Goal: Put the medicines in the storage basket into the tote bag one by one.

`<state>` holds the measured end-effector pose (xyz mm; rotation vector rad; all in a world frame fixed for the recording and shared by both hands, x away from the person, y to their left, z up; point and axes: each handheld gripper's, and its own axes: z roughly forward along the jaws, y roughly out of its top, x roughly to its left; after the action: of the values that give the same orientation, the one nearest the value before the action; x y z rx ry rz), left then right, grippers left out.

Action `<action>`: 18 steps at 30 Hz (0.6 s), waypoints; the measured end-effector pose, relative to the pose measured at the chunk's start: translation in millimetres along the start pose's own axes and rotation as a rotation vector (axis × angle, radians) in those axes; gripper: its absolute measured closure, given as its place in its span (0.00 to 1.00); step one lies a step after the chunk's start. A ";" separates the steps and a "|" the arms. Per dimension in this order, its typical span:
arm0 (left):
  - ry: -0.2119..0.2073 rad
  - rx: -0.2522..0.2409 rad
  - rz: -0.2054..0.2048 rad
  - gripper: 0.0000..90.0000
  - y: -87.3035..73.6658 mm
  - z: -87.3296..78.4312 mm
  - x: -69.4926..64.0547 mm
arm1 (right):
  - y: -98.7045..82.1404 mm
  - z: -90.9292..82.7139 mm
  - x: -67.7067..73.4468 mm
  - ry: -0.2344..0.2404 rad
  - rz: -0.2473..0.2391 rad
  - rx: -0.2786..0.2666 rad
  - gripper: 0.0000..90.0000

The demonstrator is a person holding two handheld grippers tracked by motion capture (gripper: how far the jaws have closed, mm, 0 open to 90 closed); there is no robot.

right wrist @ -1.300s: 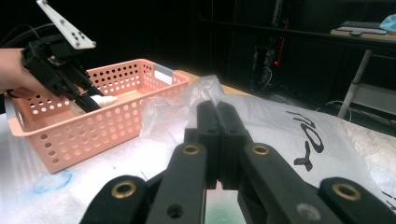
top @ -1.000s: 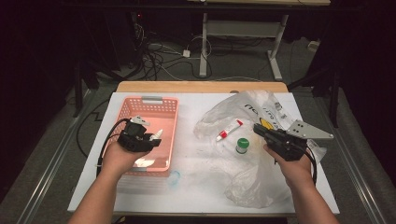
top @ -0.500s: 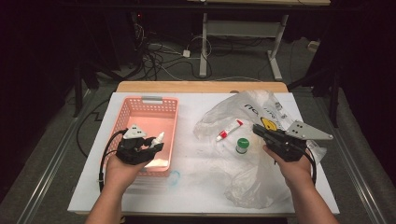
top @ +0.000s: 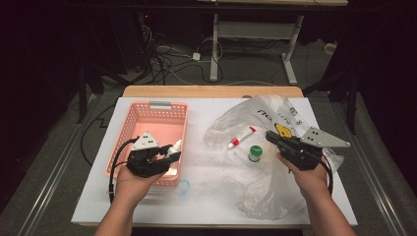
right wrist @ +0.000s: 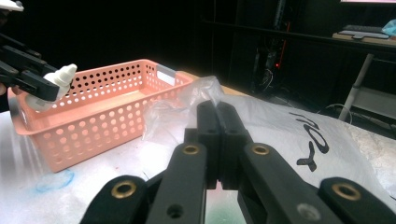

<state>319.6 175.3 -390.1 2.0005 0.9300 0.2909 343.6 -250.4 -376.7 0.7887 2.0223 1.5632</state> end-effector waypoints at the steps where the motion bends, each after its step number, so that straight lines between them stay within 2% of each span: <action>1: -0.006 -0.007 -0.001 0.64 1.0 0.1 -2.5 | 0.0 -0.1 -0.1 0.000 0.001 0.000 1.00; 9: -0.055 -0.016 0.013 0.64 2.9 11.1 -17.5 | 1.2 -0.8 2.2 0.000 0.007 -0.002 1.00; 18: -0.097 -0.010 0.048 0.64 4.7 25.5 -34.9 | 1.2 -0.8 2.0 0.003 -0.003 -0.002 1.00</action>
<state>311.1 133.1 -396.1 2.0118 0.8185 0.2225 341.8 -249.3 -375.4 0.7830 2.0226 1.5652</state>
